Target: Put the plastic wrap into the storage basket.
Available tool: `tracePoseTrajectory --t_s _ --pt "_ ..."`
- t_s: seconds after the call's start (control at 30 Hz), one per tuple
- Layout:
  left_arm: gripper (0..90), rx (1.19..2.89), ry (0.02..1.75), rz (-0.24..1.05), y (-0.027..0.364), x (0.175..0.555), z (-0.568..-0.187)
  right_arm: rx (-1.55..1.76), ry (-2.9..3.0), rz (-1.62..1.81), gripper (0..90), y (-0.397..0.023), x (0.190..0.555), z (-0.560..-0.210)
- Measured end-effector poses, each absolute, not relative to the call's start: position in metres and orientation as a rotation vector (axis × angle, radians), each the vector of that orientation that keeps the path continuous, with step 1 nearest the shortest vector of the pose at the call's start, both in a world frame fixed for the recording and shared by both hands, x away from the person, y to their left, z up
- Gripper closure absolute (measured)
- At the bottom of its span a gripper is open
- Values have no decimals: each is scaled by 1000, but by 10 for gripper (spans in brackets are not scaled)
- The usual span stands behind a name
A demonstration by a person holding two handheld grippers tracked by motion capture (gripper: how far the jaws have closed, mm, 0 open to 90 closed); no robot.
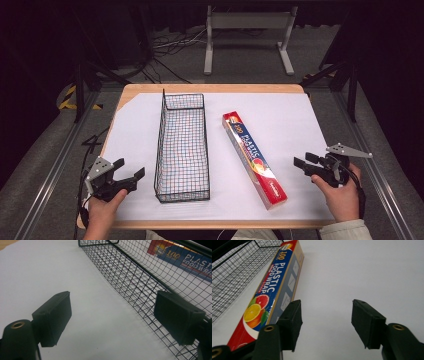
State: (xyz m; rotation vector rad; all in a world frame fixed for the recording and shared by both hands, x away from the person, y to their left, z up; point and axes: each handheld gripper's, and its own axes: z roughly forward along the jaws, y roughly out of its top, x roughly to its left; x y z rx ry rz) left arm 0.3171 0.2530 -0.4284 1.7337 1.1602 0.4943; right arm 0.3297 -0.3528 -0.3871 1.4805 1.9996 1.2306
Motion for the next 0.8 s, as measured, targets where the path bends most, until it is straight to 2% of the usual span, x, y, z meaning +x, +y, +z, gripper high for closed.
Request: tracePoseTrajectory --t_s 0.23,0.3,0.47,0.8 --pt "155 1745 1169 487 252 317 -433 1385 2012 1317 440 -346 330 -368" --pt "155 1734 1171 490 250 318 -433 1442 2049 1329 397 -339 336 -354" --pt "155 1749 1167 494 247 320 -434 1423 2130 1248 391 -318 348 -334" --pt "155 1742 1166 508 247 326 -437 1405 2185 1266 335 -280 374 -316"
